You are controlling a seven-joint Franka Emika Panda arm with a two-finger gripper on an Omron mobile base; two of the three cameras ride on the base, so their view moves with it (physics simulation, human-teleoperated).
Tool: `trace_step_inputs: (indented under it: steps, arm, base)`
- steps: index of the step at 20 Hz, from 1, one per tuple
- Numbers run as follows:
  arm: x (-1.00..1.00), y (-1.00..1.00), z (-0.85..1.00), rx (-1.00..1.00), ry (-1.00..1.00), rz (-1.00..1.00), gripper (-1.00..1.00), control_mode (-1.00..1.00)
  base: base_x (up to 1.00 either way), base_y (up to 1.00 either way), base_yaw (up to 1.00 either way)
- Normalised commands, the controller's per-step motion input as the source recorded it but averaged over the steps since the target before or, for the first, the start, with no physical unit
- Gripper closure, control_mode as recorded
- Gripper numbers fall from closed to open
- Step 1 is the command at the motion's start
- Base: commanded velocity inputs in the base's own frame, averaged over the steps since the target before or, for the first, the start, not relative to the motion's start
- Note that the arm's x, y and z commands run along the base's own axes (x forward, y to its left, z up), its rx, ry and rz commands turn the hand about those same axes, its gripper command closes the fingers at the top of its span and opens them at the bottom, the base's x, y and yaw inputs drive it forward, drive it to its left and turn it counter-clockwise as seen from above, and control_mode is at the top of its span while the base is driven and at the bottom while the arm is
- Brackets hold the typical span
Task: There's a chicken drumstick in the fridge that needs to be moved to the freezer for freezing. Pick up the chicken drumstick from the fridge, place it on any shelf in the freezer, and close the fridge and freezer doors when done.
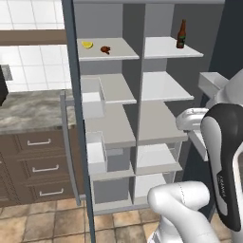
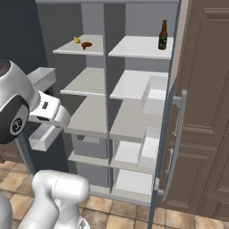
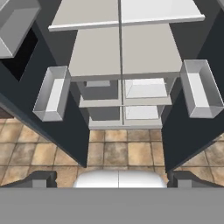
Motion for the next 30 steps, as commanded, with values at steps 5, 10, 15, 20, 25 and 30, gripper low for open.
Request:
trace_step_inputs:
  steps: [5,10,15,20,25,30]
  arm:
    - [0.00,0.00,0.00,0.00,0.00,0.00,-1.00,1.00]
    - [0.00,0.00,0.00,0.00,0.00,0.00,-1.00,1.00]
    - [0.00,0.00,0.00,0.00,0.00,0.00,-1.00,-1.00]
    - [-0.16,-0.32,0.00,0.00,-0.03,0.00,-1.00,-1.00]
    - [-0.10,-0.77,0.00,0.00,-0.12,0.01,-1.00,-1.00]
    - [0.00,-0.69,-0.10,0.01,-0.10,0.07,-1.00,-1.00]
  base:
    - [-0.38,-0.01,0.00]
    - [-0.43,-0.01,0.00]
    - [0.00,0.00,0.00]
    - [0.00,0.00,0.00]
    - [0.00,0.00,0.00]
    - [0.00,0.00,0.00]
